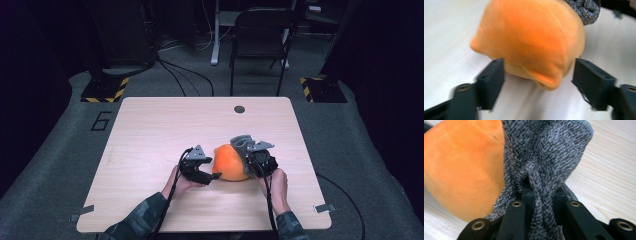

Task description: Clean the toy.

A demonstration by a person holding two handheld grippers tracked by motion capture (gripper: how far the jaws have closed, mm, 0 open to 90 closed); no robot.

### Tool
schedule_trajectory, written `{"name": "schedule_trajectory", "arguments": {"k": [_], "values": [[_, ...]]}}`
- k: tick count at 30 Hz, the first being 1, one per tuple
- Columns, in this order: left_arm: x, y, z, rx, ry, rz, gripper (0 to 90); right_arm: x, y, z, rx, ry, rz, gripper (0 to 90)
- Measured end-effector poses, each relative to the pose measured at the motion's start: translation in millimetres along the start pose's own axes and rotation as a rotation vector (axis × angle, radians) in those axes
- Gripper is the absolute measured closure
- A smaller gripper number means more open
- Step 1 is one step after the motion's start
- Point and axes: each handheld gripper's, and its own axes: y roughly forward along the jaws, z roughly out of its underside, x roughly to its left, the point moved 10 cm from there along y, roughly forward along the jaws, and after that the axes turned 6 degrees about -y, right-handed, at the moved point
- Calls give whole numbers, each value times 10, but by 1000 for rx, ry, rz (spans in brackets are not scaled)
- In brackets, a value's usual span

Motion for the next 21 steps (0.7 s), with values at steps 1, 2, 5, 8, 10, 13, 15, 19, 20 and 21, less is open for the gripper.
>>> {"name": "schedule_trajectory", "arguments": {"k": [1,2,5,8,10,13,15,19,20,21], "values": [[7,-6,6,5,41,-13,233,-1,2,-1,0,1,1,780],[9,-7,10,5,71,-20,202,-8,7,-5,-6,-5,3,780],[11,13,54,20,178,-36,161,-10,12,-3,-1,-1,-1,779],[20,69,114,46,274,-79,154,-17,22,-6,-1,-3,-6,779],[11,105,141,61,304,-89,152,-15,27,-3,3,8,-6,779],[-11,131,127,43,329,-83,129,-24,38,-8,0,4,-3,779],[-21,139,117,29,347,-100,118,-28,44,-13,-4,3,0,779],[-51,137,66,-20,408,-130,164,-22,48,-17,-6,1,-4,779],[-55,138,57,-28,414,-142,179,-23,49,-17,-7,2,-4,779],[-64,140,45,-42,431,-151,191,-23,48,-17,-7,1,-5,779]]}}
